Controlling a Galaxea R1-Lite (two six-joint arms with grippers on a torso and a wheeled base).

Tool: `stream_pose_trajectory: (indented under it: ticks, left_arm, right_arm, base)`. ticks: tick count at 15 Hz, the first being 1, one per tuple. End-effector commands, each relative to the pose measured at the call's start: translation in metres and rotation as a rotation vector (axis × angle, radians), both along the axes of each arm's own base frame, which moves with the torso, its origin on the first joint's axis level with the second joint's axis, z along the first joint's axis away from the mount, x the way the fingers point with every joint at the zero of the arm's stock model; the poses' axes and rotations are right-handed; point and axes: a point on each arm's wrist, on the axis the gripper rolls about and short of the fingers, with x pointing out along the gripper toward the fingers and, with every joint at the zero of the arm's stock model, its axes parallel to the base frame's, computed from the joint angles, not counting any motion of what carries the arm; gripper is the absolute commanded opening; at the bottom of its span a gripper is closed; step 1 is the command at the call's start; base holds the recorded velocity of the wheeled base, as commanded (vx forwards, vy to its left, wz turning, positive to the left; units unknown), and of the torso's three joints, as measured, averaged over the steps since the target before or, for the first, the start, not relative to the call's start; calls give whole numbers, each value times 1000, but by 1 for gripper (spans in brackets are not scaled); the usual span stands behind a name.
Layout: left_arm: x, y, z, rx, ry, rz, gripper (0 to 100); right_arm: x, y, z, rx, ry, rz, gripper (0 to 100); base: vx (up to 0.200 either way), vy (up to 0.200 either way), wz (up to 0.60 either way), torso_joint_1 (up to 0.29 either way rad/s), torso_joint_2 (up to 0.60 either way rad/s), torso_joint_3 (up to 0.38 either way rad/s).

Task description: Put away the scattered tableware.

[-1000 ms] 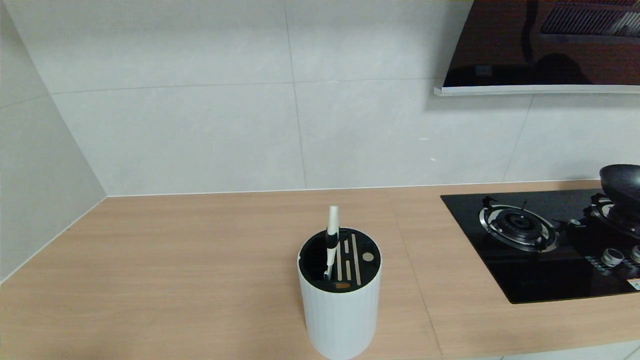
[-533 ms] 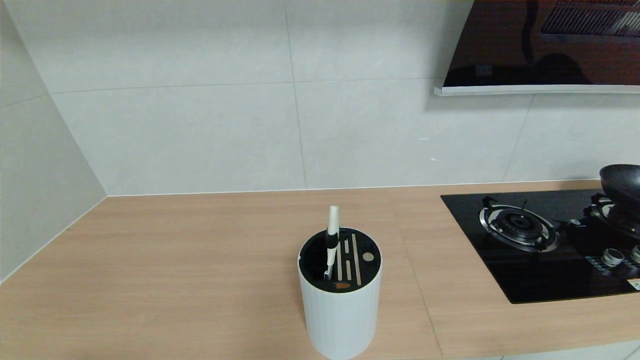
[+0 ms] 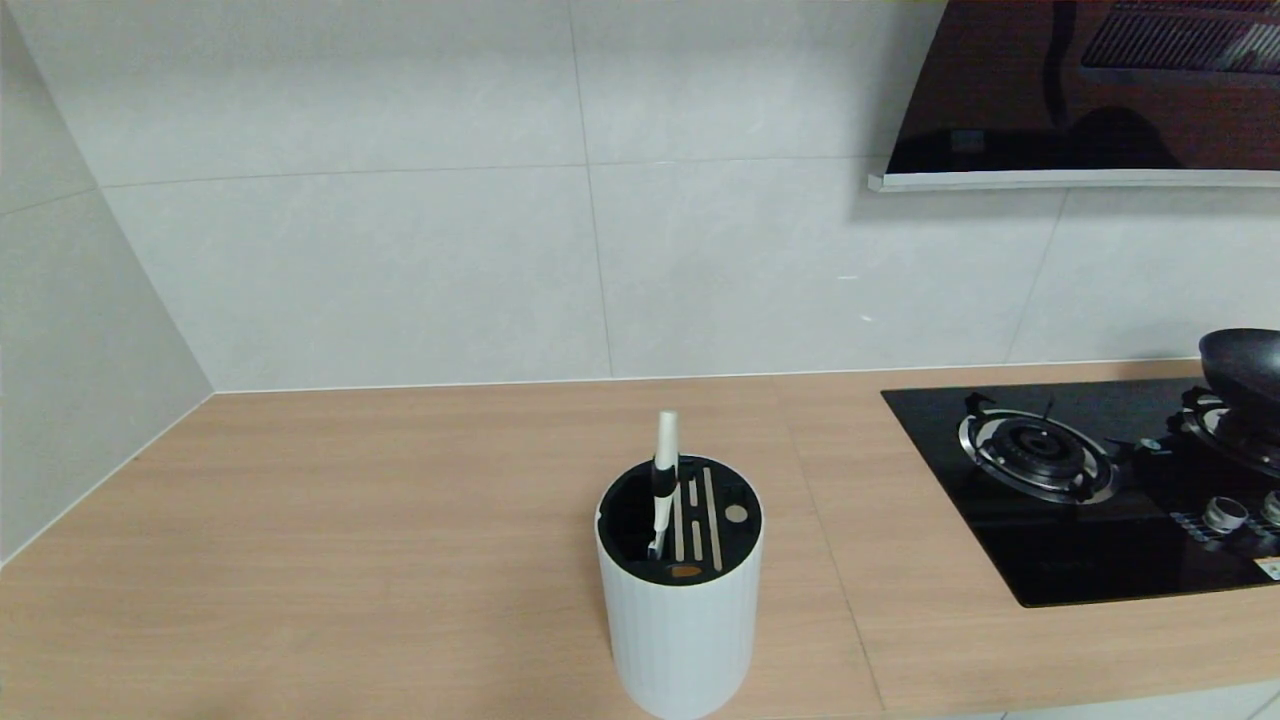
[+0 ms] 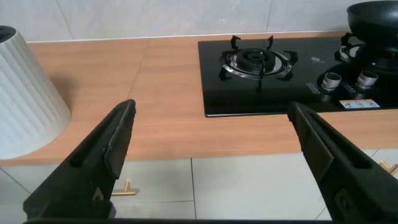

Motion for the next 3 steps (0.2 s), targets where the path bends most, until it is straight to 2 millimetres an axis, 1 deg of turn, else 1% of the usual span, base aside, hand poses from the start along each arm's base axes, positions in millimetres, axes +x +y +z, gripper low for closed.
stream_pose_trajectory:
  ticks: [1, 3]
  left_arm:
    - [0, 0, 0, -7, 1, 3, 100]
    - [0, 0, 0, -7, 1, 3, 100]
  right_arm:
    - [0, 0, 0, 0, 4, 0, 100]
    - [0, 0, 0, 0, 6, 0, 100]
  base:
    - [0, 0, 0, 0, 0, 0]
    - [0, 0, 0, 0, 0, 0]
